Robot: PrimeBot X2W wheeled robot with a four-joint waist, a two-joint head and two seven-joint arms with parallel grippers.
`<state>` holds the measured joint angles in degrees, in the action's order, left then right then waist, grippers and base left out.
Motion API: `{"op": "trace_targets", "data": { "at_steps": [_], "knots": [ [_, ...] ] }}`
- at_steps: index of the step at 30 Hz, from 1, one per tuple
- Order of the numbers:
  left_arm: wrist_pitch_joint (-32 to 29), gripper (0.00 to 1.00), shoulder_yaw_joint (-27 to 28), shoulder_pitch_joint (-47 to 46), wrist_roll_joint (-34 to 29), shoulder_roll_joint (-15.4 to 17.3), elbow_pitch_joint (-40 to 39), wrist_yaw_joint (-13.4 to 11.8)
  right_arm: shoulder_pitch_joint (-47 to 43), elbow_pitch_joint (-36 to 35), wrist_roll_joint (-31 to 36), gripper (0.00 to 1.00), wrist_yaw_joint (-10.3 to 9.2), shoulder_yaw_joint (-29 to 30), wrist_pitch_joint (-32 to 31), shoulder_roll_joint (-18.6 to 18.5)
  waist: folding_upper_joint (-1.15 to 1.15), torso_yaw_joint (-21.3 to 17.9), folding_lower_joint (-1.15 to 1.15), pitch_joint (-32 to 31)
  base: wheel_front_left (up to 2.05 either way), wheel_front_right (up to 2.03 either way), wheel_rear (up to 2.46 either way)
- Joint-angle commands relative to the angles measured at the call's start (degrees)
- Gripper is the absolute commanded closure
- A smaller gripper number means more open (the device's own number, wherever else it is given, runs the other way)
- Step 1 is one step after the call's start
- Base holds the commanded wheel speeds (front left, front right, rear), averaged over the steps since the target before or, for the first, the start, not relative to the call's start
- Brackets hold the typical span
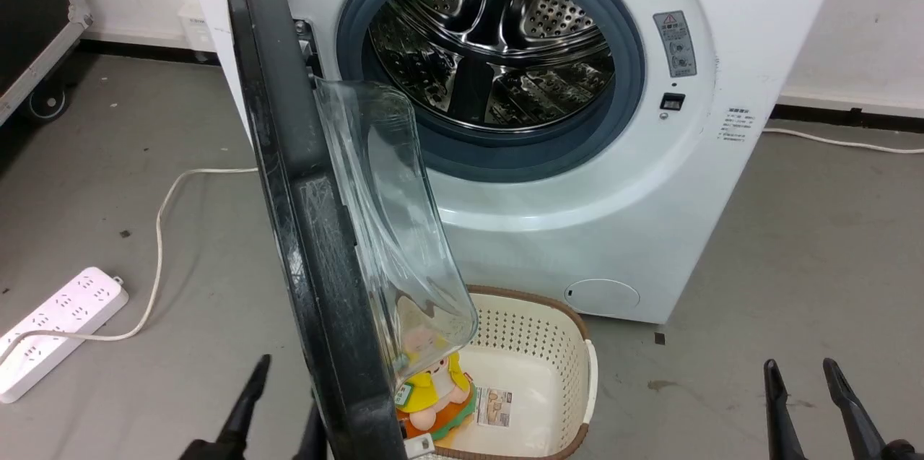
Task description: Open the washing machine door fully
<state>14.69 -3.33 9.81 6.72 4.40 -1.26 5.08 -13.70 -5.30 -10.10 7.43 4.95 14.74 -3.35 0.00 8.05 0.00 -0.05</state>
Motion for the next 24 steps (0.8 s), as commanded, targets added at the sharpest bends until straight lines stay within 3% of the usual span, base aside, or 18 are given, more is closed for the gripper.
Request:
{"op": "trace_targets", "data": {
  "at_steps": [1, 2, 8, 18, 24],
  "knots": [
    [0.3, 0.02, 0.48, 0.63, 0.58, -0.09, -0.12, 0.18, -0.45, -0.43, 0.19, 0.0, 0.06, 0.14, 0.25, 0.34, 0.0, 0.1, 0.0, -0.03, 0.0, 0.0, 0.0],
    [0.3, 1.0, 0.69, 0.5, 0.68, -0.13, -0.29, 0.31, -0.39, -0.47, 0.15, 0.0, 0.06, 0.17, 0.25, 0.36, 0.0, 0.16, 0.0, -0.04, 0.0, 0.0, 0.0],
    [0.3, 1.0, 3.15, -0.27, 0.71, -0.32, -3.41, 0.6, -0.09, -0.22, -0.8, 0.0, 0.06, 0.04, 0.25, 0.44, 0.0, 0.38, 0.0, -0.22, 0.0, 0.0, 0.0],
    [0.3, 1.0, 12.85, -6.96, 6.57, -1.44, -16.79, -2.7, 0.44, 0.4, -1.98, 0.0, 0.06, -0.18, 0.26, 0.46, 0.0, 0.69, 0.0, -0.36, 0.0, 0.0, 0.0],
    [0.3, 1.0, 11.86, -12.06, 6.38, -1.5, -26.0, -4.05, 0.58, 1.2, -1.78, 0.0, 0.06, -0.81, 0.26, 0.46, 0.0, 0.52, 0.0, -0.79, 0.0, 0.0, 0.0]
  ]
}}
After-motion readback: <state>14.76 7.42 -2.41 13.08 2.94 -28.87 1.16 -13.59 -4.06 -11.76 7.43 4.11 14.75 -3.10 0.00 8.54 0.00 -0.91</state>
